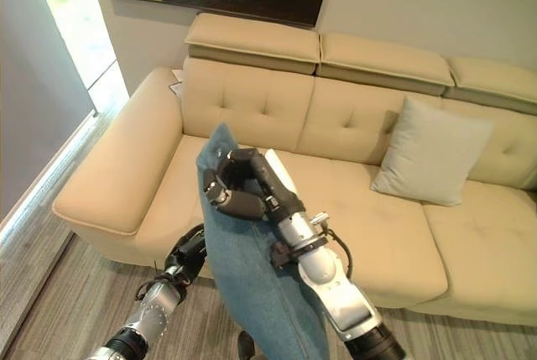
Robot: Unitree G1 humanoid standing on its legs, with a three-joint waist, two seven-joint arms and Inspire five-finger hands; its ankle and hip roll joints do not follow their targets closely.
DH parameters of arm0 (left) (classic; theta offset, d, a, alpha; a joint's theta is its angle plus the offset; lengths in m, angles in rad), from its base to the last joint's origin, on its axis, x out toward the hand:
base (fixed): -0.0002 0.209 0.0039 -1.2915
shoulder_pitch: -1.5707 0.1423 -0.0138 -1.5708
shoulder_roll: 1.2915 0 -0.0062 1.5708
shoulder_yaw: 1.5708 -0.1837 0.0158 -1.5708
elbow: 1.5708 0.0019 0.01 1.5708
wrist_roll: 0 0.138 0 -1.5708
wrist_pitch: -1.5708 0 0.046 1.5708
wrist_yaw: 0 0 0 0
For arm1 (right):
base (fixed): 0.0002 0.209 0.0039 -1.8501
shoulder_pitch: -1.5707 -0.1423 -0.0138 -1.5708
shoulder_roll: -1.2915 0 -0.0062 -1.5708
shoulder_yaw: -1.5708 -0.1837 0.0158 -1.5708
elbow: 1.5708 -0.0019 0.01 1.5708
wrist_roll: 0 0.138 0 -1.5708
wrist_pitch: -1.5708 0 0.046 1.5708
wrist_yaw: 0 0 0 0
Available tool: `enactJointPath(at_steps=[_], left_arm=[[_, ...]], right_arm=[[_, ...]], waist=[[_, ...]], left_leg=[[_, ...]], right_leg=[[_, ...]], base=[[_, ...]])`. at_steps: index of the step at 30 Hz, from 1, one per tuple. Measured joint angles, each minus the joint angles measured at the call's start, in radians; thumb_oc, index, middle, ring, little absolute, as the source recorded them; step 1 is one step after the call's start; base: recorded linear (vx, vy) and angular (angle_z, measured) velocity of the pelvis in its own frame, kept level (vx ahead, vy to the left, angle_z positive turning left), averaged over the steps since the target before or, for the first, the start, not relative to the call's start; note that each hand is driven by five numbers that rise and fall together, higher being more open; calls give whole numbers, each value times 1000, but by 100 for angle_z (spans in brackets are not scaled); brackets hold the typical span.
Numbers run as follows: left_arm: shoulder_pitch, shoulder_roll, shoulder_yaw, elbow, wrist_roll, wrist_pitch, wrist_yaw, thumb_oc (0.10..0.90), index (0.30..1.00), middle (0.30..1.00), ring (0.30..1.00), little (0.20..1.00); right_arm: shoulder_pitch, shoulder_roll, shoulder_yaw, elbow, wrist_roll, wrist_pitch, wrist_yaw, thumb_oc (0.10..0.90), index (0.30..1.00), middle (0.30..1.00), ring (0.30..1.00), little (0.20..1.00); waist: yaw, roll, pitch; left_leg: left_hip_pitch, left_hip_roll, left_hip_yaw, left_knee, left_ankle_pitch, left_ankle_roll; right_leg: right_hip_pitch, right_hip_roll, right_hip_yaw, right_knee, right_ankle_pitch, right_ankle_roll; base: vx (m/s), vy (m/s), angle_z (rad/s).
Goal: Pick up all the scattered cushions and arrange them neatly on the sofa.
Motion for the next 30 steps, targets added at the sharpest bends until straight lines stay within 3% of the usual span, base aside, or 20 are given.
enactJointPath(at_steps=[4,9,14,19,21,25,26,27,28,30], left_arm=[[16,12,12,-37,1,1,0,400,300,300,300,300],[19,34,56,-41,3,5,-1,400,300,300,300,300],[21,50,85,-65,30,29,-46,400,300,300,300,300],[41,55,86,-115,40,29,-52,400,300,300,300,300],[42,56,86,-115,42,30,-51,400,300,300,300,300],[45,66,91,-114,55,30,-50,400,300,300,300,300],[42,80,95,-114,61,30,-49,400,300,300,300,300],[44,85,95,-113,62,30,-48,400,300,300,300,300],[42,86,95,-108,70,32,-44,400,300,300,300,300],[43,88,96,-108,79,32,-42,400,300,300,300,300]], right_arm=[[30,-6,-96,16,-38,-2,-9,400,300,300,300,300],[38,-50,-209,163,-115,10,-55,400,300,300,300,300],[40,-173,-223,372,-215,64,-68,400,300,300,300,300],[38,-182,-218,414,-233,84,-67,400,300,300,300,300],[38,-181,-216,414,-234,92,-66,400,300,300,300,300],[34,-135,-203,425,-233,94,-71,400,300,300,300,300],[32,-99,-202,434,-232,94,-70,400,300,300,300,300],[32,-93,-192,437,-232,94,-68,400,300,300,300,300],[39,-81,-187,439,-232,95,-68,400,300,300,300,300],[43,-68,-188,444,-232,99,-72,400,300,300,300,300]], waist=[[0,26,16],[3,44,19],[3,117,27],[7,185,31],[9,194,31],[11,189,37],[11,159,56],[16,152,61],[16,140,75],[25,134,101]], left_leg=[[2,-1,0,1,0,1],[7,0,-6,1,0,1],[12,-3,-27,0,-2,4],[8,-2,-35,1,-2,5],[7,-2,-36,1,-2,5],[-4,0,-42,31,-1,4],[-22,-7,-53,92,-1,4],[-29,-8,-63,114,-1,4],[-74,-10,-94,215,-11,-10],[-144,-15,-129,371,-9,-16]], right_leg=[[2,-2,-1,0,0,1],[11,-3,-6,0,-4,6],[26,-9,-27,-1,-11,15],[26,-8,-36,-1,-15,13],[26,-9,-38,-1,-16,13],[31,-3,-41,0,-31,2],[44,-22,-36,-5,-27,0],[49,-26,-36,-5,-25,-3],[63,-38,-49,0,-29,-26],[87,-49,-58,0,-39,-38]], base=[[26,-62,1],[42,-87,4],[47,-109,12],[23,-68,4],[69,-120,4],[14,-162,3],[5,-108,0],[40,-122,9],[39,-12,22],[121,34,31]])
